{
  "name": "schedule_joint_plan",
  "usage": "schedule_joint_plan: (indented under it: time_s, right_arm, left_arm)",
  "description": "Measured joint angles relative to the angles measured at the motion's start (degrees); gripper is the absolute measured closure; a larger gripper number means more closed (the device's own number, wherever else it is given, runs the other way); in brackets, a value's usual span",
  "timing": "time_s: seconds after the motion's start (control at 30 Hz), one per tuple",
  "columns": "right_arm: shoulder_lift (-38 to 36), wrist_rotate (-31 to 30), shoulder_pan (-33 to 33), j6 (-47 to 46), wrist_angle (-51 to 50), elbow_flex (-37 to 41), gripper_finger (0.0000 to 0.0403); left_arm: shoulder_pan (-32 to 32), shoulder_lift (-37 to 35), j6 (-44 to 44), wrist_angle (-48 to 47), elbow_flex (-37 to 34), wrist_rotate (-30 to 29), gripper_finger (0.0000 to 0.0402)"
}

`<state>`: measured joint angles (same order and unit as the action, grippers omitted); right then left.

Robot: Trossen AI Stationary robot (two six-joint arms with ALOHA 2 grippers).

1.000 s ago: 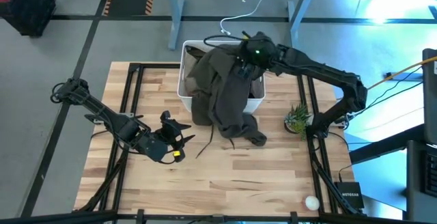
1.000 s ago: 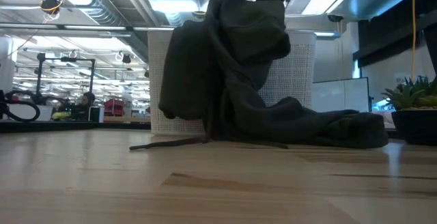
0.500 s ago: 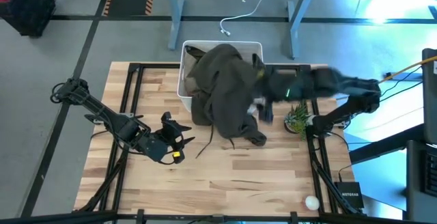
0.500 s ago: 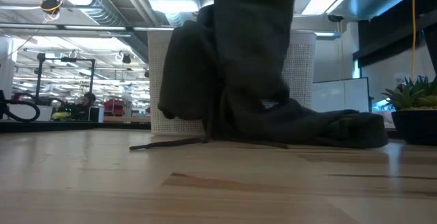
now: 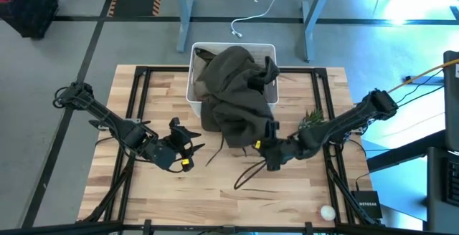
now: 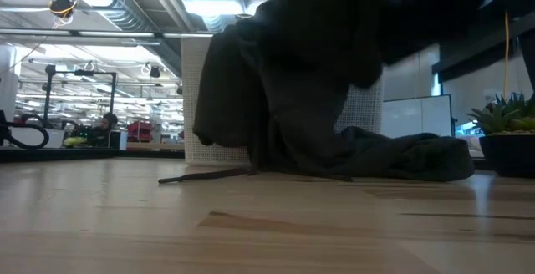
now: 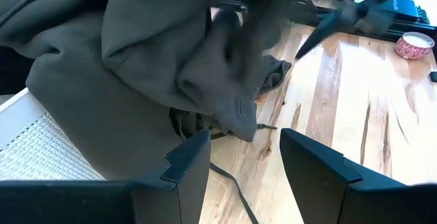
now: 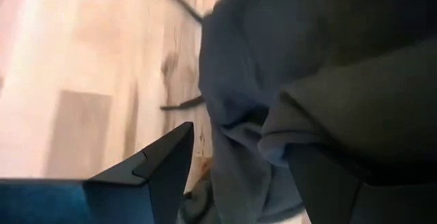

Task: Sort clothes
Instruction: Put the black jacket into the white laundry bin

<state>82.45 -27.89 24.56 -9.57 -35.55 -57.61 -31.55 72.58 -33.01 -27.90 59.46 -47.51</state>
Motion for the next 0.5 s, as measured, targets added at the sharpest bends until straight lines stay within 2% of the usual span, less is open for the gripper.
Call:
schedule_joint_plan:
  time_s: [0.1, 0.23, 0.5]
  right_arm:
    - [0.4, 0.0, -1.4, 3.5, 7.5, 6.5, 0.016]
    - [1.4, 0.7, -5.4, 5.0, 14.1, 11.2, 0.016]
    - [8.3, 9.1, -15.1, 10.9, 18.7, 12.1, 0.016]
  left_arm:
    - [0.0, 0.0, 0.0, 0.0, 0.0, 0.0, 0.0229]
    - [0.2, 0.0, 0.0, 0.0, 0.0, 0.0, 0.0229]
    - [0.6, 0.0, 0.0, 0.0, 0.0, 0.0, 0.0229]
